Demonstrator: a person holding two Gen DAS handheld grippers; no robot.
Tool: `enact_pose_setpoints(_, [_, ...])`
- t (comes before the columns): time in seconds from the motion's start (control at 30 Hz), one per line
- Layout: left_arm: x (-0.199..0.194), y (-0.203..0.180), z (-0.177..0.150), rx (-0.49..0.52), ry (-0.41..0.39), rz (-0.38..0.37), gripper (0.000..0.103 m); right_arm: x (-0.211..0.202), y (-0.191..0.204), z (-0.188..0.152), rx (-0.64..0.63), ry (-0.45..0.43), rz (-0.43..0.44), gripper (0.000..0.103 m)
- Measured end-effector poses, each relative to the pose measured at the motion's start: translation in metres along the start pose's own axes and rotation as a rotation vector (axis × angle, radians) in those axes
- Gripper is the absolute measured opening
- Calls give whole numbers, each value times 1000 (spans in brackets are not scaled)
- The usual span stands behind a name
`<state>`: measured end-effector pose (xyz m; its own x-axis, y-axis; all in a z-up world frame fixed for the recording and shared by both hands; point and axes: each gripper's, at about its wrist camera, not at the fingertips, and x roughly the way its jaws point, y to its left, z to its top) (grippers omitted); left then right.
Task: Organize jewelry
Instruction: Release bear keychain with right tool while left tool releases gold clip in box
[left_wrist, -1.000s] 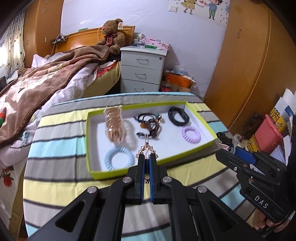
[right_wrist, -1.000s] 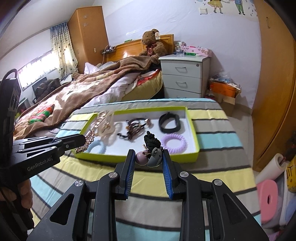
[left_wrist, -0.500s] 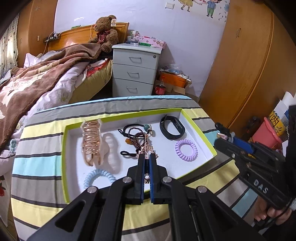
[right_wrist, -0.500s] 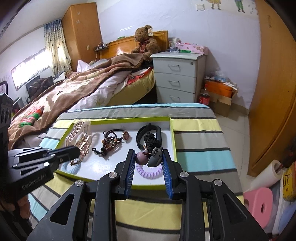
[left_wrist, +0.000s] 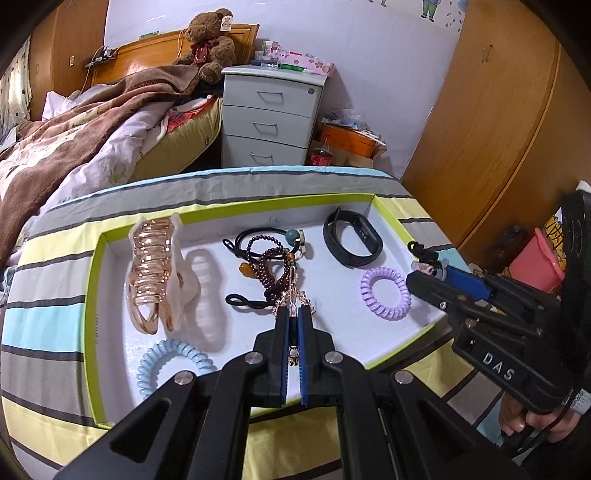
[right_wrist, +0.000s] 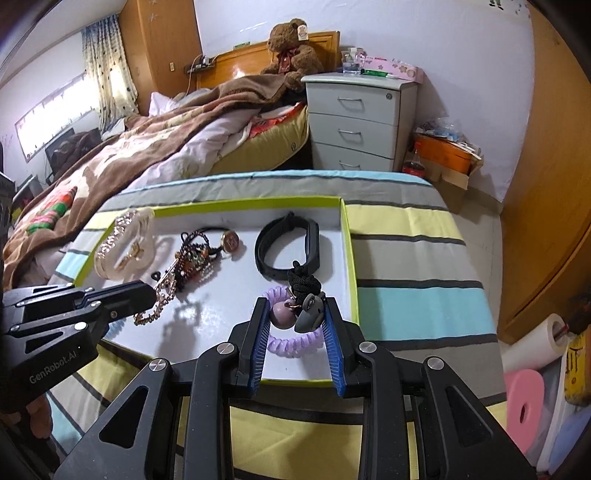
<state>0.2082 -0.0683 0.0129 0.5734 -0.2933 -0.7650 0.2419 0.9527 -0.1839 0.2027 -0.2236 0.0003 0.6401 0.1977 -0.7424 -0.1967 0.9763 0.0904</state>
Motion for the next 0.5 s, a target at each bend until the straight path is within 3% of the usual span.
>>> enact_pose_setpoints(0.5, [12,1,-2,-3,28,1,5,15,3,-1,-44,34,-47,30])
